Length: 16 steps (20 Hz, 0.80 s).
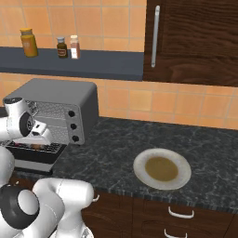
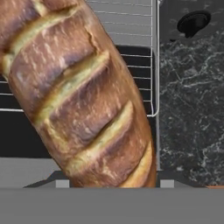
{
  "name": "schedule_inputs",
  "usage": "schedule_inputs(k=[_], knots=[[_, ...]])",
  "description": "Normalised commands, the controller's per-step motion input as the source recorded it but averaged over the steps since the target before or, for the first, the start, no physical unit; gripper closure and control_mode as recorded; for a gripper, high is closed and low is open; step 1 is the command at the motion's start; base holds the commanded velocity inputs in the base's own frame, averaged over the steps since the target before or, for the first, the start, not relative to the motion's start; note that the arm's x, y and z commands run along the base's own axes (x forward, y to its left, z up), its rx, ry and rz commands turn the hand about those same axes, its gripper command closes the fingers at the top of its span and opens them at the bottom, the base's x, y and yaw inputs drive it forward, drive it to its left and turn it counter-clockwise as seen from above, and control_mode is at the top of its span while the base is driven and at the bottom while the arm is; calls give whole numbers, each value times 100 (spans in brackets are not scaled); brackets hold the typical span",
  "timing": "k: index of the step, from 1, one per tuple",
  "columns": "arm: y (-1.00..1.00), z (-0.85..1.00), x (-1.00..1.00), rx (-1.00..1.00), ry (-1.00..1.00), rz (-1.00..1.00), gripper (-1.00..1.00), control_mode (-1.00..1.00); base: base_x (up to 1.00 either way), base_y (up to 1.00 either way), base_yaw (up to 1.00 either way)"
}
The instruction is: Pick up the kebab skewer and baguette bread, and place them inside the toaster oven. Close the toaster oven door and start by setting the timer.
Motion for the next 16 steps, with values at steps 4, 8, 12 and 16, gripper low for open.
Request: schedule_inputs(k=[4,8,12,16], knots=[[0,-14,8,0,5,0,100,-100,0,0,0],[0,-14,6,0,0,0,100,-100,0,0,0],[0,-1,16,0,0,0,100,-100,0,0,0],[3,-4,22,0,0,0,100,-100,0,0,0]])
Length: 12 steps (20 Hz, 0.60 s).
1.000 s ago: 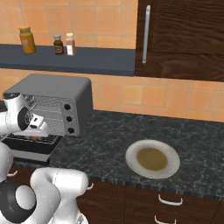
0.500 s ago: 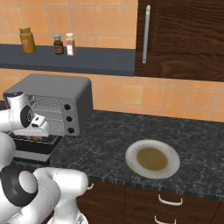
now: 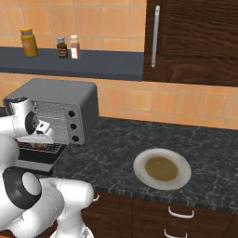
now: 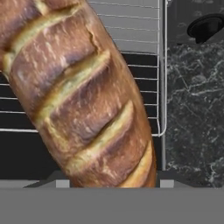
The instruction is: Pick up the kebab skewer and baguette bread, and place them inside the toaster oven. Close the toaster oven door and start by setting the timer.
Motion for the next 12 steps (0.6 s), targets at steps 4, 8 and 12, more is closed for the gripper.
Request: schedule_inputs(k=[4,8,12], knots=[[19,-4,29,0,0,0,100,-100,0,0,0],[17,-15,20,0,0,0,100,-100,0,0,0],[13,-26,11,0,0,0,100,-100,0,0,0]])
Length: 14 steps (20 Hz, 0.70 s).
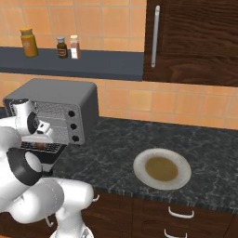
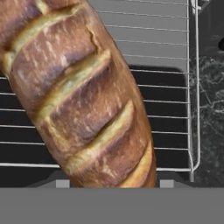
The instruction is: Pick up the kebab skewer and baguette bread, and place them inside the toaster oven. Close the toaster oven door and start by setting the timer.
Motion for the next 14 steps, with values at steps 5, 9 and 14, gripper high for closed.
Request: schedule_inputs(k=[5,9,14], knots=[[6,-29,17,0,0,0,100,-100,0,0,0],[0,-17,8,0,0,0,100,-100,0,0,0],[0,-7,0,0,0,0,100,-100,0,0,0]])
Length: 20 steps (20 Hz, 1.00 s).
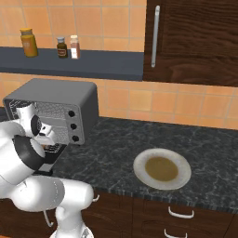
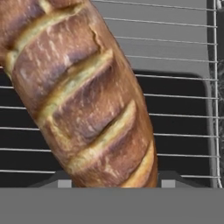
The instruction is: Pick up the kebab skewer and baguette bread, and place them inside the toaster oven. Close the toaster oven door and start by setting the timer.
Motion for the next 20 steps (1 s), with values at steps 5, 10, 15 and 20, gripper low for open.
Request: schedule_inputs(k=[5,10,15,20], knots=[[1,-6,0,0,0,0,-100,-100,0,0,0],[0,-4,0,0,0,0,-100,-100,0,0,0],[0,15,-20,1,-8,0,-100,-100,0,0,0],[0,2,-61,2,-4,-1,-100,-100,0,0,0]])
